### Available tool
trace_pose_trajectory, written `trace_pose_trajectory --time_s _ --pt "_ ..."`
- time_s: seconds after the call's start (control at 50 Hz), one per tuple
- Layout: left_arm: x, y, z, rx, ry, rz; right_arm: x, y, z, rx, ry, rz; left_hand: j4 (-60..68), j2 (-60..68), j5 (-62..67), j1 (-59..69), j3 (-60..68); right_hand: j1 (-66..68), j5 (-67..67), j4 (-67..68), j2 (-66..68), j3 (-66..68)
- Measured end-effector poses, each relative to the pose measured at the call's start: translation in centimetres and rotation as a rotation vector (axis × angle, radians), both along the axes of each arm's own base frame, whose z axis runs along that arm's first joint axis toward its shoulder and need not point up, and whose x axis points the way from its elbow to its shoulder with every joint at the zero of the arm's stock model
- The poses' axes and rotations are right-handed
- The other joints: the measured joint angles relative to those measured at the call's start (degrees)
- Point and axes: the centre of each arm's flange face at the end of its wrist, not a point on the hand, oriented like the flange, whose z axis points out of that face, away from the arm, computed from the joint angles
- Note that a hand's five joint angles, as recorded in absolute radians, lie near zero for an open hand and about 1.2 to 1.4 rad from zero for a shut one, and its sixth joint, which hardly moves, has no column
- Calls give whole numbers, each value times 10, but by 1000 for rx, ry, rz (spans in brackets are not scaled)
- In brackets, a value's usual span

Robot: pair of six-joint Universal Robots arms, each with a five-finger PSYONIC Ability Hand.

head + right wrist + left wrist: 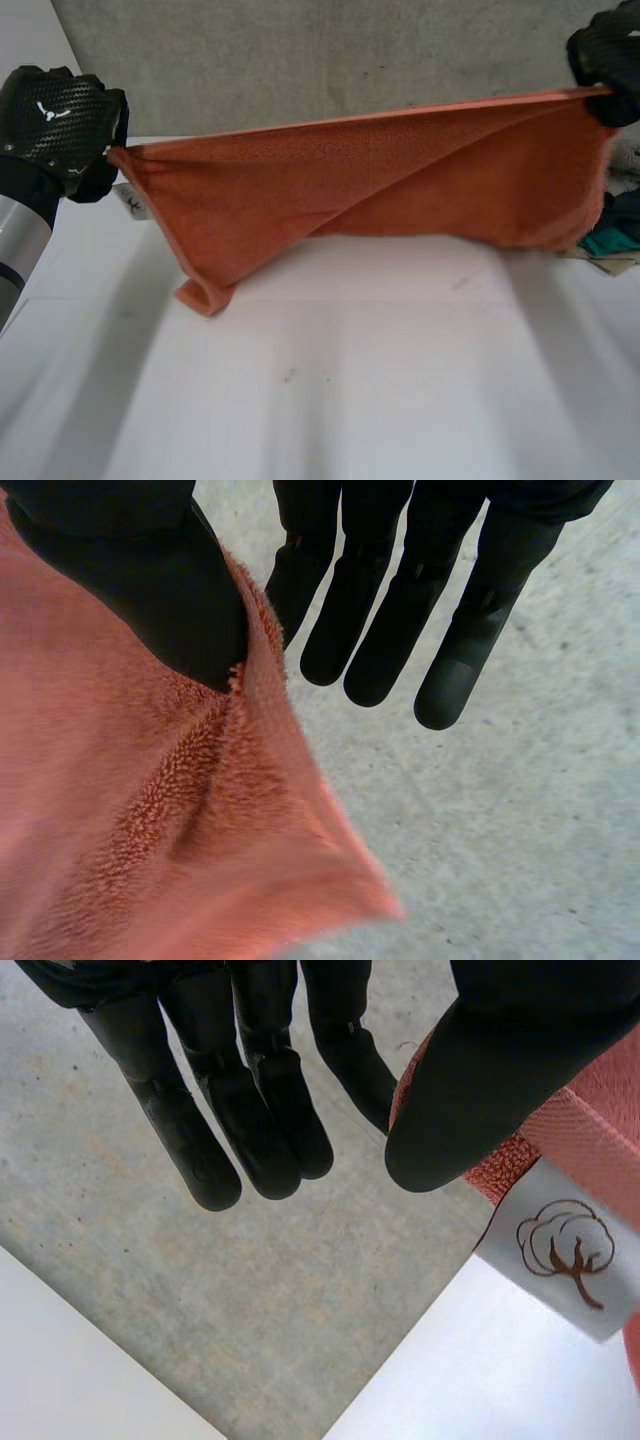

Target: Fold the laundry.

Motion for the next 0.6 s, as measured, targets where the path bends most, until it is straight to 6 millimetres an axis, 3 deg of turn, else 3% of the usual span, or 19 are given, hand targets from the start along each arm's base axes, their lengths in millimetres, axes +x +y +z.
trace_pose_trajectory --time_s 0.02,0.06,0.08,0.12,0.2,0.28,0.36,0.4,0.46,0.54,0.6 --pt "0 -2 -3 9 -3 -4 -2 14 7 10 8 -2 0 0 0 0 0 0 0 0 0 0" --pt "0 -5 -8 27 -8 -10 -3 23 11 19 14 -3 0 0 0 0 0 0 0 0 0 0" --pt "0 -7 -12 42 -11 -16 -4 44 15 62 39 -5 0 0 0 0 0 0 0 0 0 0" --pt "-1 -10 -20 71 -18 -22 -5 56 13 107 67 -6 0 0 0 0 0 0 0 0 0 0" --pt "-5 -17 -46 161 -40 -34 -5 74 -9 238 195 6 0 0 0 0 0 0 0 1 0 0" --pt "-9 -27 -75 253 -64 -43 1 74 -43 350 336 44 0 0 0 0 0 0 0 2 0 0" --pt "-14 -40 -95 306 -85 -48 11 60 -73 429 424 65 0 0 0 0 0 0 0 2 0 0" --pt "-19 -55 -105 316 -104 -52 22 42 -93 458 461 48 0 0 0 0 0 0 0 2 0 0" --pt "-26 -71 -105 283 -119 -60 33 21 -104 432 463 7 0 0 0 0 0 0 0 2 0 1" --pt "-44 -102 -82 138 -131 -77 52 -22 -101 259 396 -83 0 1 0 0 1 0 0 2 0 2" --pt "-56 -124 -44 -50 -105 -75 63 -52 -78 40 294 -143 0 1 0 0 1 0 0 2 0 2"
